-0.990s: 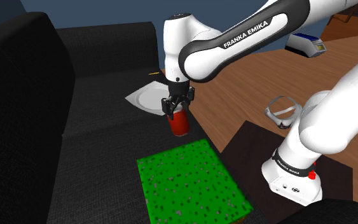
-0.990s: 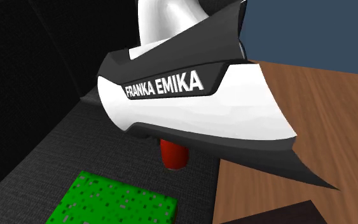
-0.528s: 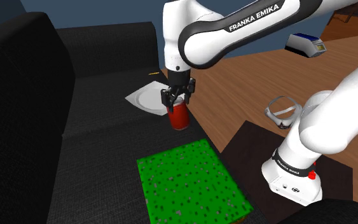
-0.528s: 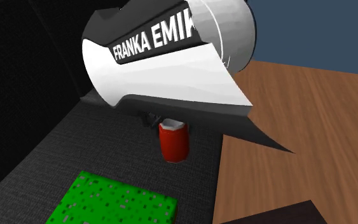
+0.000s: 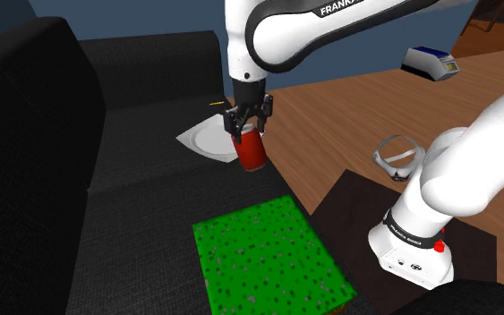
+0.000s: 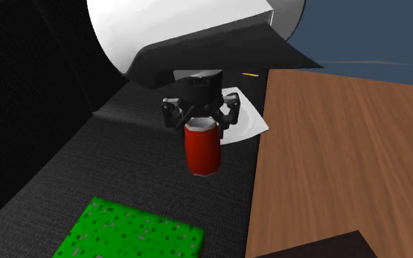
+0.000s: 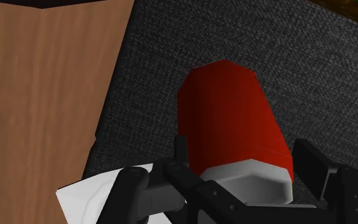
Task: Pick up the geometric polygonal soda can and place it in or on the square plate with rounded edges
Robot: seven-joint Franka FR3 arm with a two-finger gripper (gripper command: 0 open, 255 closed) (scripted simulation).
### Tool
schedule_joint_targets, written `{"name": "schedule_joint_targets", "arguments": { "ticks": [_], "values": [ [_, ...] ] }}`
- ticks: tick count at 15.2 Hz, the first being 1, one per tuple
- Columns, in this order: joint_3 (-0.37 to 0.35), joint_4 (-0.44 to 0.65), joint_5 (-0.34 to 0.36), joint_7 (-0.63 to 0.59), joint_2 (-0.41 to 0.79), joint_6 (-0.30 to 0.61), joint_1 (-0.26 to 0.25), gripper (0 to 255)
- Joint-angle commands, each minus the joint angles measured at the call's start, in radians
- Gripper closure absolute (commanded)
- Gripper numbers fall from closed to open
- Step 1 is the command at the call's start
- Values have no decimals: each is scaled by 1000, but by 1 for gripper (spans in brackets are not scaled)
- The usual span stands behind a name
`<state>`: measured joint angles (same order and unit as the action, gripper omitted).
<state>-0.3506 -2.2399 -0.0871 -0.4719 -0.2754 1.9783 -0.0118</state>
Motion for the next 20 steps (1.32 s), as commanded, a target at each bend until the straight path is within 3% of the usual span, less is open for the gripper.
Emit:
{"name": "schedule_joint_targets", "arguments": {
  "ticks": [1,11,19,20],
  "values": [
    [12,53,21,16,49,-6,18,255],
    [72,425,124,102,354,-86,88,255],
    [110,858,190,166,651,-229,104,255],
    [111,844,190,166,651,-215,105,255]
  ]
}}
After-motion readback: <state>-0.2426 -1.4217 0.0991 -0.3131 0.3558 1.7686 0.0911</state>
